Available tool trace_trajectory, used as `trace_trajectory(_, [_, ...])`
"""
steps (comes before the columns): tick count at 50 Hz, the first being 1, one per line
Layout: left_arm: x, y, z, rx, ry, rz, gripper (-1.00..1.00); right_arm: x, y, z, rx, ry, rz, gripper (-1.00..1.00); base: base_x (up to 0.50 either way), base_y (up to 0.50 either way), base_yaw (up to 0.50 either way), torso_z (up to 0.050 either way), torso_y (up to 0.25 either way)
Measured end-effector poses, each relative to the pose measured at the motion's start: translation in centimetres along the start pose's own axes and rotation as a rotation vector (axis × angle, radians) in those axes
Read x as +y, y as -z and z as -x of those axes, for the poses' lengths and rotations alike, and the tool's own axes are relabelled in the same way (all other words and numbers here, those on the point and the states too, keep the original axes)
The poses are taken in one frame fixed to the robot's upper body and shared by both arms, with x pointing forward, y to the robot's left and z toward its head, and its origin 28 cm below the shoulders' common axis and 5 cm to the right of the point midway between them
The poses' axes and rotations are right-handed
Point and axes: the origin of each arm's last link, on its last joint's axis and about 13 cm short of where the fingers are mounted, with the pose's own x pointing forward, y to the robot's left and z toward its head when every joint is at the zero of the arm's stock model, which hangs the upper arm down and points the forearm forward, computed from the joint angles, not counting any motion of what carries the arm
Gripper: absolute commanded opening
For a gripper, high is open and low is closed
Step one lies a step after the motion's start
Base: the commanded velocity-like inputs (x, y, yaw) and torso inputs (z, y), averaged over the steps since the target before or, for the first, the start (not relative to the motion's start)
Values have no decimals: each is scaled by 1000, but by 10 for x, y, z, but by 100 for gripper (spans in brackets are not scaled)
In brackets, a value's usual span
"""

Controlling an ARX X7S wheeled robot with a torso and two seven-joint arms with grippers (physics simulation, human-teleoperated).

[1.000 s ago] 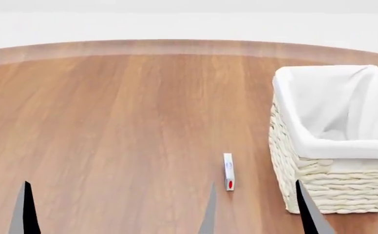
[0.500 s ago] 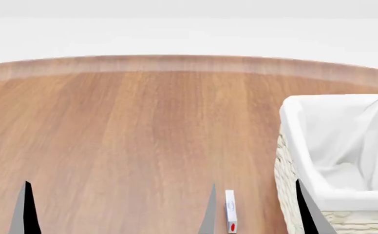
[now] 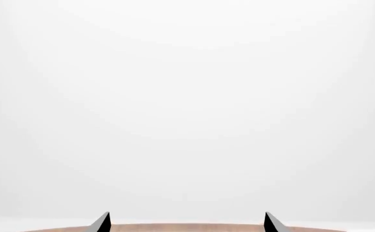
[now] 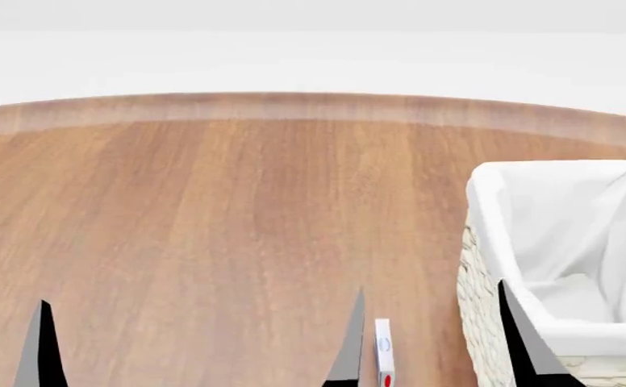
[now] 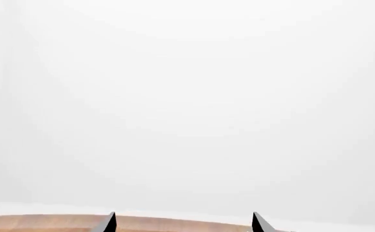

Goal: Pick up the cream cheese box, and put it in the basket.

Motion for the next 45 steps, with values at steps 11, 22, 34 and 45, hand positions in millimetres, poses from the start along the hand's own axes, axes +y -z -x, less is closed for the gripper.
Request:
trace_trajectory(11, [0, 0, 0, -2, -1, 3, 100, 0, -15, -23, -34, 17, 41, 100, 0, 0, 0, 0, 0])
trace_trajectory(22, [0, 0, 0, -2, 0, 4, 100, -3, -24, -63, -54, 30, 71, 100, 0, 0, 0, 0, 0])
trace_trajectory(34, [0, -1, 0, -3, 1, 3, 100, 1, -23, -116, -27, 20, 88, 100, 0, 0, 0, 0, 0])
trace_trajectory(45, [-1, -1, 0, -4, 0, 2, 100, 8, -13, -152, 38, 1, 83, 100, 0, 0, 0, 0, 0])
